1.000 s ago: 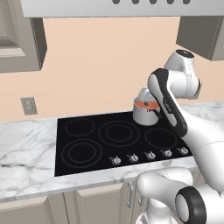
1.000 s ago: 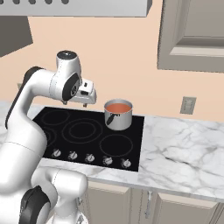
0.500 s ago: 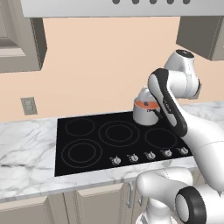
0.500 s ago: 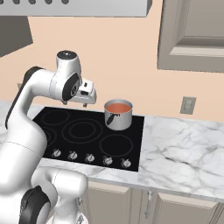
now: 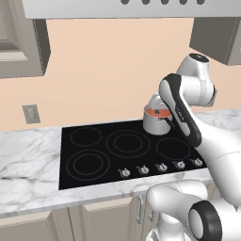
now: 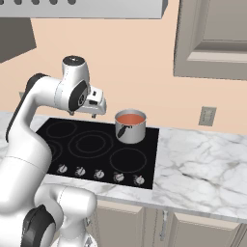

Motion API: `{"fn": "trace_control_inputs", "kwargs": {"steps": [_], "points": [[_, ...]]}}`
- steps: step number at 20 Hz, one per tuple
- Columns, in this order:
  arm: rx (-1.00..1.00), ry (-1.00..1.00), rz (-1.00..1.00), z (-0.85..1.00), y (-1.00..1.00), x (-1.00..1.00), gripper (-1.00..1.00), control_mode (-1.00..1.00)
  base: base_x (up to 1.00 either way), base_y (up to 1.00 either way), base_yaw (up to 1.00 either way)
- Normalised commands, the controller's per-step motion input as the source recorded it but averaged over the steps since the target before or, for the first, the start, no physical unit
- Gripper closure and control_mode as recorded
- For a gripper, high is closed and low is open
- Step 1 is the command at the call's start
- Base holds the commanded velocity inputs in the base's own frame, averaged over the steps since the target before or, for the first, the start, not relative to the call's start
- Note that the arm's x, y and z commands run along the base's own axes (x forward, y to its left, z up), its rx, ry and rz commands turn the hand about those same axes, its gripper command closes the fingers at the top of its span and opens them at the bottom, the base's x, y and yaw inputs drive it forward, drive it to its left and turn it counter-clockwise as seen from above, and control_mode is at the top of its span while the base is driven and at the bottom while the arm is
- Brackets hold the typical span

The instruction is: Wait until the marinara sauce is simmered to a deep red color and then turn off the stove.

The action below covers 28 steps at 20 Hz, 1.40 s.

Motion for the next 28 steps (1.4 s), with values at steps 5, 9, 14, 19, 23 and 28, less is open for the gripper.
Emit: {"fn": "trace_control_inputs", "kwargs": {"steps": [5,9,14,19,23,28], "points": [[0.00,0.00,0.00,0.00,0.00,0.00,-1.00,-1.00,0.00,0.00,0.00],[0.00,0.00,0.00,0.00,0.00,0.00,-1.00,-1.00,0.00,0.00,0.00],[0.00,0.00,0.00,0.00,0.00,0.00,-1.00,-1.00,0.00,0.00,0.00],[0.00,0.00,0.00,0.00,0.00,0.00,-1.00,-1.00,0.00,0.00,0.00],[0.00,0.00,0.00,0.00,0.00,0.00,-1.00,-1.00,0.00,0.00,0.00],[0.00,0.00,0.00,0.00,0.00,0.00,-1.00,-1.00,0.00,0.00,0.00]]}}
